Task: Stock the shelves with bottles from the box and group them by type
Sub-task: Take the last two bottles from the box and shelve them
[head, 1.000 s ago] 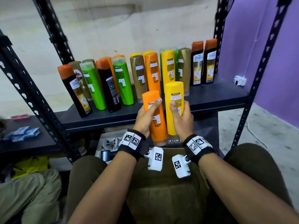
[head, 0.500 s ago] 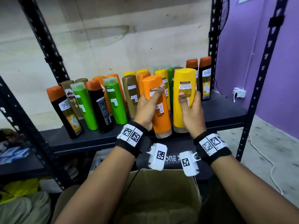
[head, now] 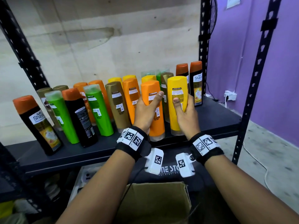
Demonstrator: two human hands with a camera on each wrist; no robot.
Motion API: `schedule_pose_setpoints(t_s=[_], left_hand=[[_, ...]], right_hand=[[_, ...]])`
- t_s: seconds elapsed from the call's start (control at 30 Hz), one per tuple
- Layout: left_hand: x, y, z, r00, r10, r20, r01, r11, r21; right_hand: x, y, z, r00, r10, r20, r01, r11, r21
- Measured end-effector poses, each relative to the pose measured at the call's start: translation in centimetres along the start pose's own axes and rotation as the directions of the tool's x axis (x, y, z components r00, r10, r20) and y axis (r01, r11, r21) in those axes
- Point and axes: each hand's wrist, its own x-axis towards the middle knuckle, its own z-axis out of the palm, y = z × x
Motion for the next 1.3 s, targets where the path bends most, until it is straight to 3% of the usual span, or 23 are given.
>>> schedule_pose_setpoints(t_s=[0.13, 0.27, 0.4, 0.73, 1.1, 1.3], left_hand=[[0.3, -2.0, 0.2, 0.997, 0.057, -0.059, -0.054, 0.997, 0.053], [-0.1, -4.4, -0.4, 0.987, 0.158, -0.038, -0.135, 0.929, 0.344], [-0.5, -6.2, -0.7, 0.981, 0.193, -0.025, -0.159, 0.866, 0.474], [-0.9, -8.7, -1.1, 0.982, 0.187, 0.005, -0.172, 0.893, 0.415], [-0.9, -9.3, -0.9, 0.982, 0.187, -0.037, -0.149, 0.871, 0.468], [-0.8, -9.1, -0.7, 0.994, 0.108, -0.024, -0.087, 0.901, 0.425]], right_hand=[[0.5, 0.7, 0.7, 1.0, -0.02, 0.002, 0.02, 1.0, 0.003], [1.1, 1.1, 1.1, 0.999, 0.022, 0.033, -0.022, 1.0, 0.001], [1.8, 1.2, 1.4, 0.99, 0.071, 0.12, -0.077, 0.996, 0.044], [2.0, 1.7, 2.0, 0.964, 0.175, 0.2, -0.202, 0.972, 0.123], [1.4, 1.4, 2.8, 0.966, 0.184, 0.179, -0.216, 0.961, 0.175], [1.5, 1.5, 2.7, 0.957, 0.189, 0.219, -0.236, 0.947, 0.217]])
